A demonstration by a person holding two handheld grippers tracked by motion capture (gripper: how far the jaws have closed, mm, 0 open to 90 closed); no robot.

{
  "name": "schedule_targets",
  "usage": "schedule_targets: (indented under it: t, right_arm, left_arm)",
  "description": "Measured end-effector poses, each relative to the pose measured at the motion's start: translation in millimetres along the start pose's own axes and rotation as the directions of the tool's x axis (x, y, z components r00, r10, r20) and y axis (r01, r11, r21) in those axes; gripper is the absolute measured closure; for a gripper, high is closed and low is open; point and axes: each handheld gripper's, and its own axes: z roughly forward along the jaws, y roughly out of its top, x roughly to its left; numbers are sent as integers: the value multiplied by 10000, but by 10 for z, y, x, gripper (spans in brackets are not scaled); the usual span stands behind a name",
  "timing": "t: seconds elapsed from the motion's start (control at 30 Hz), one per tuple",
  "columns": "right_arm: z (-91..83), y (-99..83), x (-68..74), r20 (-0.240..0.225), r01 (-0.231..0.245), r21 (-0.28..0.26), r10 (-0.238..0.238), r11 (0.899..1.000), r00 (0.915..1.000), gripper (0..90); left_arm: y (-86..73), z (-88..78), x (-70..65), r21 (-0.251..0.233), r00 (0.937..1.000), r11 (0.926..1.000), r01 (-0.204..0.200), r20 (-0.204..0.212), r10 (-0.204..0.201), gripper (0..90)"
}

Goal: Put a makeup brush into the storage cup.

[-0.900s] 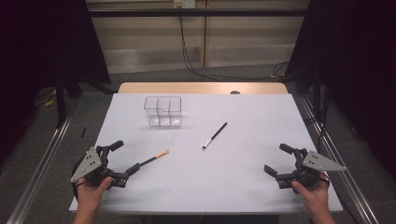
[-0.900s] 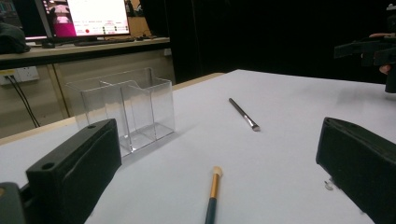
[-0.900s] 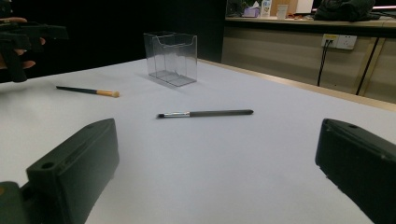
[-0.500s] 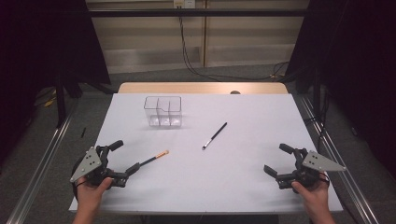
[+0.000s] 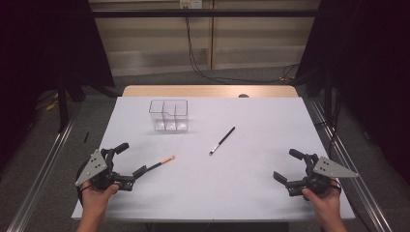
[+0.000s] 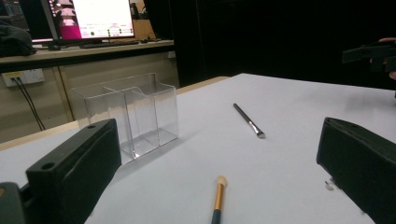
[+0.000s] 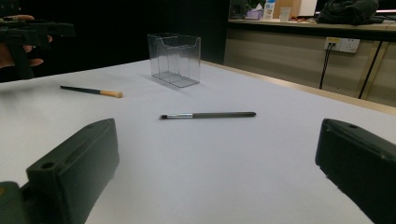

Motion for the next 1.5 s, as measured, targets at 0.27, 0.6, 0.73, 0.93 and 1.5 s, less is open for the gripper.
schedule_targets:
  t: [0.27,0.6,0.73,0.93,1.5]
  right_arm:
    - [4,-1,9,-58,32,26,-32,10000,10000,0]
    - [3,1,5,-88,78,4,-78,10000,9999,0]
    - [1,0,4,-75,81,-6,-81,10000,9999,0]
    - [3,4,7,-127,151,30,-151,9999,9998,0]
    - [6,4,14,-205,267,51,-266,9996,9994,0]
  left_arm:
    - [30,63,7,33,10000,10000,51,-79,-51,0]
    - [44,181,44,97,10000,10000,14,19,-14,0]
    - [48,224,55,131,10000,9999,-6,22,6,0]
    - [59,292,72,152,10000,9999,-35,28,34,0]
    - [74,547,74,360,9998,9994,10,176,-17,0]
